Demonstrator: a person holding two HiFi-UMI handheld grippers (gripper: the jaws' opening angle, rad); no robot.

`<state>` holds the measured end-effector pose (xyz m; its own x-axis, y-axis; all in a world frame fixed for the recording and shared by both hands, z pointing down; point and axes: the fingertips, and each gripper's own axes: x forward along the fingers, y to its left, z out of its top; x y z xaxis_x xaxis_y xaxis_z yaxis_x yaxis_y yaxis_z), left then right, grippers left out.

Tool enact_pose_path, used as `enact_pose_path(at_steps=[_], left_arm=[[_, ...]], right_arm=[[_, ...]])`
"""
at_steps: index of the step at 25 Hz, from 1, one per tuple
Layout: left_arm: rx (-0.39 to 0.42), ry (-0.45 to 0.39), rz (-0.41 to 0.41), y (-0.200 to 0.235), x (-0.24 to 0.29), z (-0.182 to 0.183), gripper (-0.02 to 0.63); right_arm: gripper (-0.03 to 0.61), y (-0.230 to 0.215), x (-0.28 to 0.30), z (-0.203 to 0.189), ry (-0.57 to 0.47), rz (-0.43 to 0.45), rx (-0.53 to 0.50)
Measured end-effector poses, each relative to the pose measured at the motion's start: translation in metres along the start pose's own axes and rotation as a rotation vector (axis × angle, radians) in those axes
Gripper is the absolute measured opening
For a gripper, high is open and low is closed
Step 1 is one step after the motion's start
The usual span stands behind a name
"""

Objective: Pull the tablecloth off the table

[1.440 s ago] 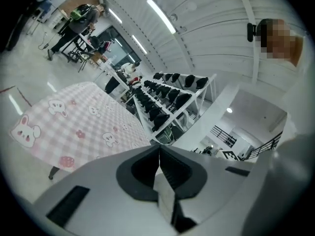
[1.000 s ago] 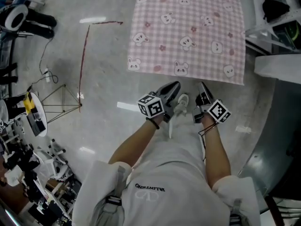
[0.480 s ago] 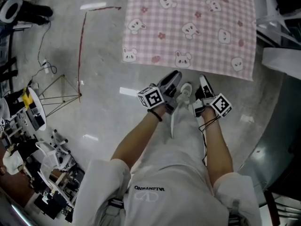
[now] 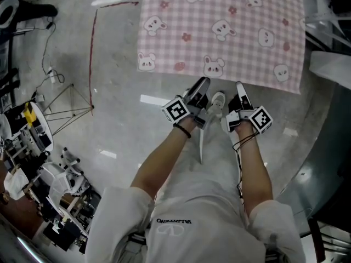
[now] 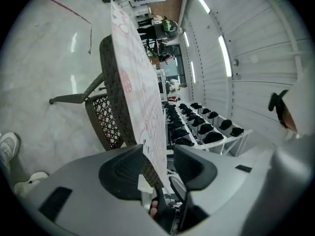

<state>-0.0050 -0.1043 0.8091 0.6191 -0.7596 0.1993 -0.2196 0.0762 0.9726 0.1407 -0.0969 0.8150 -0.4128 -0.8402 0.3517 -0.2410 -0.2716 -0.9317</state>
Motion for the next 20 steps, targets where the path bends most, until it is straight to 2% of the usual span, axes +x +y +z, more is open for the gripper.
enact_pose_path(at_steps=[13,16,20], left_arm=[[-0.106,-0.038,-0.023,0.021,0.003,-0.004,0.179],[-0.096,-0.036,-0.026,0.024,-0.001,-0.008,0.179],[-0.089,-0.076,-0.04,0.026,0.0,-0.001,0.179]], right_arm=[[0.17,-0.018,0.012,0.003,-0.009,0.007,0.027],[0.17,-0.024,0.009,0.005,-0.02,0.002,0.037],[0.17,-0.022,0.012,0.006,-0.011,0.015,0.015]])
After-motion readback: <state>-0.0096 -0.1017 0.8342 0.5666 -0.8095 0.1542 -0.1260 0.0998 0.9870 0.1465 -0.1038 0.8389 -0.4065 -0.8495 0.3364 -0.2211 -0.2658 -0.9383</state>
